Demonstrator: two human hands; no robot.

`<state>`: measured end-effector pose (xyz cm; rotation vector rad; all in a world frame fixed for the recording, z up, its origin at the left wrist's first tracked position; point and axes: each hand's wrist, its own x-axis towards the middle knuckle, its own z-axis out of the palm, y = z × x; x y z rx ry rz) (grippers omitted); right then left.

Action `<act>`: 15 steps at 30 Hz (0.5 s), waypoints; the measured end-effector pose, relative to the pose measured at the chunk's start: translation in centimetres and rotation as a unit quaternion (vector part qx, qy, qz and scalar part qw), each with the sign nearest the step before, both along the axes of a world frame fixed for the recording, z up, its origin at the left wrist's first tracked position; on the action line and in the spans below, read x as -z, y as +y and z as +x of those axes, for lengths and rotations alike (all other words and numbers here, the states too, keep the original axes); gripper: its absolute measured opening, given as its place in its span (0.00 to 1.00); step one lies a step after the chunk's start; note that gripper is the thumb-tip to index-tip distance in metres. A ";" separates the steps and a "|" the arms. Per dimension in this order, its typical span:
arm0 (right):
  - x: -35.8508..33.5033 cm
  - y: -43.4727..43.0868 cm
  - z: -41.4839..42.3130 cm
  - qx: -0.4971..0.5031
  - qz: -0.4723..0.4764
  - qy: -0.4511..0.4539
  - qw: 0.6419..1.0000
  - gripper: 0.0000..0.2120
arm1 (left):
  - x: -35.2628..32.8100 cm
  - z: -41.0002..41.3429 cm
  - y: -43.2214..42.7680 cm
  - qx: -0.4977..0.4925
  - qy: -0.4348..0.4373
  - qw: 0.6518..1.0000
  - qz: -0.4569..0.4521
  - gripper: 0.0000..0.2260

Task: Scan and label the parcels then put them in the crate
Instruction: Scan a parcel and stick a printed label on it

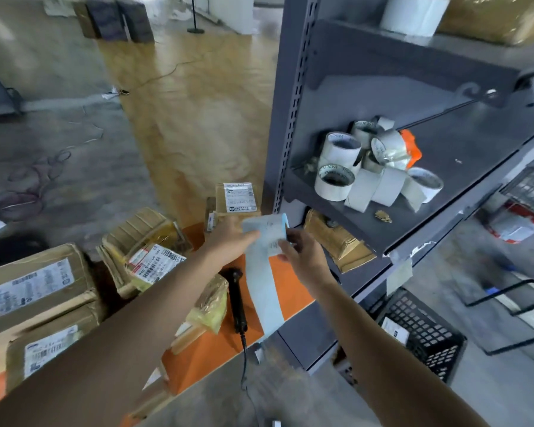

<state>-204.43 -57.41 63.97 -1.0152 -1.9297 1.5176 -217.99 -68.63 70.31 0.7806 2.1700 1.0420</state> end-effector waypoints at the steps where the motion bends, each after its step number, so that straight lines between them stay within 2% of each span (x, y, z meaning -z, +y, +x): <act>1: -0.4 -0.3 -0.2 -0.003 -0.016 0.026 1.000 0.10 | -0.5 -0.1 -0.2 -0.017 -0.028 0.999 0.025 0.06; 2: -0.9 -0.6 -0.3 -0.007 -0.028 0.051 0.998 0.08 | -0.8 -0.2 -0.5 -0.029 -0.045 0.997 0.047 0.03; 4: -1.8 -1.3 -0.6 -0.015 -0.045 0.092 0.995 0.04 | -1.2 -0.8 -1.1 -0.056 -0.090 0.992 0.066 0.06; 8: -2.7 -2.1 -1.0 -0.035 -0.081 0.129 0.988 0.05 | -1.8 -1.5 -2.2 -0.111 -0.180 0.972 0.100 0.05; 12: -3.2 -2.9 -1.4 -0.056 -0.108 0.155 0.980 0.04 | -1.8 -1.4 -2.9 -0.094 -0.154 0.977 0.117 0.03; 15: -3.5 -3.3 -1.6 -0.068 -0.139 0.165 0.974 0.03 | -1.8 -1.2 -3.2 -0.080 -0.129 0.981 0.121 0.09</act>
